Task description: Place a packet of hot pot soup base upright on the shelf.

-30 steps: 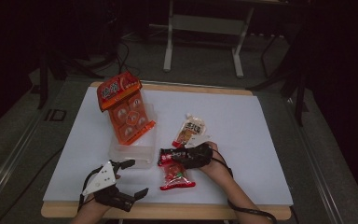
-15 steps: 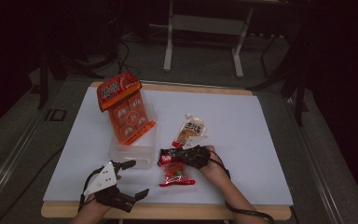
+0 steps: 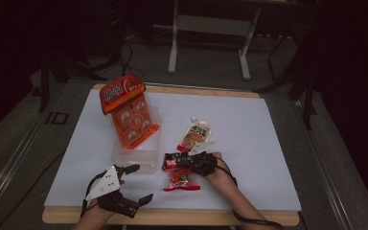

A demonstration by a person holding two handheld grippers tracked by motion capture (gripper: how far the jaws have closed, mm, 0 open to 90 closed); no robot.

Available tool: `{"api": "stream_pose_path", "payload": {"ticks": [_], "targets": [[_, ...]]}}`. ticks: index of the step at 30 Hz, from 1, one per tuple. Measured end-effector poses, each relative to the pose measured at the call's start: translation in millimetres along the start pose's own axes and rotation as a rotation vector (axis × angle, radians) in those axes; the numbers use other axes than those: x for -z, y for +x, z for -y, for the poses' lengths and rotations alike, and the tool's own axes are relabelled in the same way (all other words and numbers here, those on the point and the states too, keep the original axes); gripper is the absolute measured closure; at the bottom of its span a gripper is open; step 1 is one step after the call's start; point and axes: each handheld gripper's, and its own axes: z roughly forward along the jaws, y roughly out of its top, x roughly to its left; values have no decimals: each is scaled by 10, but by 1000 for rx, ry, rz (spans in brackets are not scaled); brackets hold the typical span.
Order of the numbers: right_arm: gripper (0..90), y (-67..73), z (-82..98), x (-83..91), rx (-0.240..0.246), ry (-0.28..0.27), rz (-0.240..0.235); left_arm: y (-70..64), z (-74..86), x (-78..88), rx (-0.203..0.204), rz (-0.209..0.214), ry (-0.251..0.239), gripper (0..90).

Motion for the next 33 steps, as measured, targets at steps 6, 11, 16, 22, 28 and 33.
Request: {"api": "stream_pose_path", "payload": {"ticks": [6, 11, 16, 22, 28, 33], "targets": [[900, 71, 37, 40, 7, 7, -24, 10, -2, 4, 2, -3, -2, 13], [900, 153, 78, 108, -2, 24, -32, 0, -10, 11, 1, -3, -6, 13], [900, 230, 130, 188, 3, 28, -44, 7, -11, 11, 7, -3, -7, 13], [900, 326, 212, 284, -24, 32, -45, 3, -8, -3, 5, -1, -6, 13], [900, 363, 257, 322, -36, 29, -74, 4, -8, -10, 10, 0, -6, 13], [900, 383, 264, 331, -38, 32, -86, 4, -4, -15, 8, 3, -4, 13]]}}
